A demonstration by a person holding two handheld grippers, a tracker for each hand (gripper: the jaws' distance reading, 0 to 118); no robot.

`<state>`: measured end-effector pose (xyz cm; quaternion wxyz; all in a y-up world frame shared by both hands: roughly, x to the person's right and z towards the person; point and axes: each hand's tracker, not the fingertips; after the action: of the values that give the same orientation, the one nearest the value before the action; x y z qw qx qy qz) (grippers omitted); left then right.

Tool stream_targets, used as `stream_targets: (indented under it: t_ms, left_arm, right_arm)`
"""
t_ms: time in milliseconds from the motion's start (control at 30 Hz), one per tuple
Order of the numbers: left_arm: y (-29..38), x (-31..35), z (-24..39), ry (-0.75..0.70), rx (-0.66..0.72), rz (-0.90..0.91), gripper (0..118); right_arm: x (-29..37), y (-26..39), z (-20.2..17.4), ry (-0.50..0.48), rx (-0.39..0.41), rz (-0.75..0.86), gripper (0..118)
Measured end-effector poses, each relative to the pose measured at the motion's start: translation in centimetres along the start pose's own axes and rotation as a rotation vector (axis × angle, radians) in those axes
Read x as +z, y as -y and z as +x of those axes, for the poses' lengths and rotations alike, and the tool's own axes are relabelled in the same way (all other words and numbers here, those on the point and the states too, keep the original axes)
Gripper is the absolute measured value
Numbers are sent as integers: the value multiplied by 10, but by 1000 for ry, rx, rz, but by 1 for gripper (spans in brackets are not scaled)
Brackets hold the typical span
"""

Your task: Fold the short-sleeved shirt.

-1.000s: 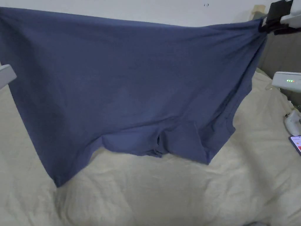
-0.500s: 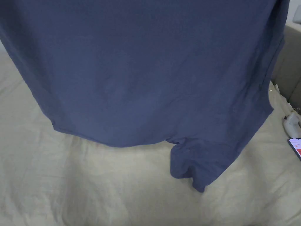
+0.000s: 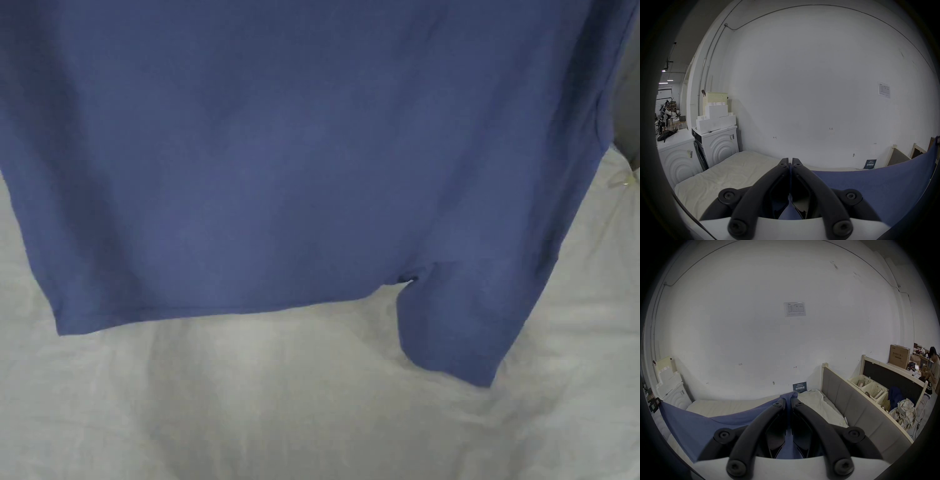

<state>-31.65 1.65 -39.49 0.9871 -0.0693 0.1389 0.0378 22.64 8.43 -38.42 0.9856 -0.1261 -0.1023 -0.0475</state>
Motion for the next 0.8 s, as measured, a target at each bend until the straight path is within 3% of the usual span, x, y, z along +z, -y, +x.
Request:
stream_targets:
  t_ms: [233, 467, 533, 800]
  left_arm:
    - [0, -72, 35, -16, -27, 113, 0]
    - [-12, -107, 46, -66, 66, 276, 0]
    - [-15, -114, 49, -59, 94, 267, 0]
    - [51, -151, 55, -60, 65, 152, 0]
  right_arm:
    - [-68, -18, -32, 79, 76, 64, 4]
    - [-92, -41, -59, 106, 18, 205, 4]
    - [-93, -47, -70, 129, 42, 278, 4]
    - [-132, 1, -74, 104, 49, 181, 4]
